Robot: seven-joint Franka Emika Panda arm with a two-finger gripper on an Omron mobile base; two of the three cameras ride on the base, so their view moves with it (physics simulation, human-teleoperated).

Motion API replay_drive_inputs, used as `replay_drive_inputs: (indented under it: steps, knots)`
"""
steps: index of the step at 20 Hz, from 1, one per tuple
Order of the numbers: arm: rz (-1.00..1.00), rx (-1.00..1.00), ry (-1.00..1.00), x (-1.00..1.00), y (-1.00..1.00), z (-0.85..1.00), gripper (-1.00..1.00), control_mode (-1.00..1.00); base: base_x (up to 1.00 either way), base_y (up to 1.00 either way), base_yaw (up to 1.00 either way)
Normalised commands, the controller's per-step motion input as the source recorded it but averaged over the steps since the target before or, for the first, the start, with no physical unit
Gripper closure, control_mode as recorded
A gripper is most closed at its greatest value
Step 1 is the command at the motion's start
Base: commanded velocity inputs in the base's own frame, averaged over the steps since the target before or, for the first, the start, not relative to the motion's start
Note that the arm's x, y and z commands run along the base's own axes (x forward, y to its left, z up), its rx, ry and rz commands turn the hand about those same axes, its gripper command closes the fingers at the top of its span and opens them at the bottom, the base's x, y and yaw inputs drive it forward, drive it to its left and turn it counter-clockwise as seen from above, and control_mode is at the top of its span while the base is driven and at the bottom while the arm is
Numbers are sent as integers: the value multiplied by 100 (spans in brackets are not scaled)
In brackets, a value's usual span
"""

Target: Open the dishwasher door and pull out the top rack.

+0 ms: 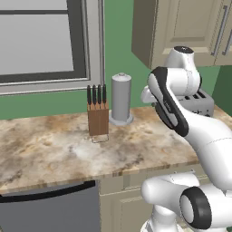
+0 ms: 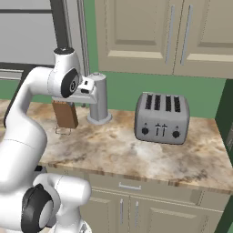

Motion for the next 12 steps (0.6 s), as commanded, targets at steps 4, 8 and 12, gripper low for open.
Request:
replay_drive_inputs:
  steps: [4, 8, 12]
  knots:
    - [0, 0, 3, 0, 0, 0, -100, -100, 0, 0, 0]
    - [0, 0, 5, 0, 0, 0, -100, -100, 0, 0, 0]
    - [0, 0, 2, 0, 0, 0, -100, -100, 0, 0, 0]
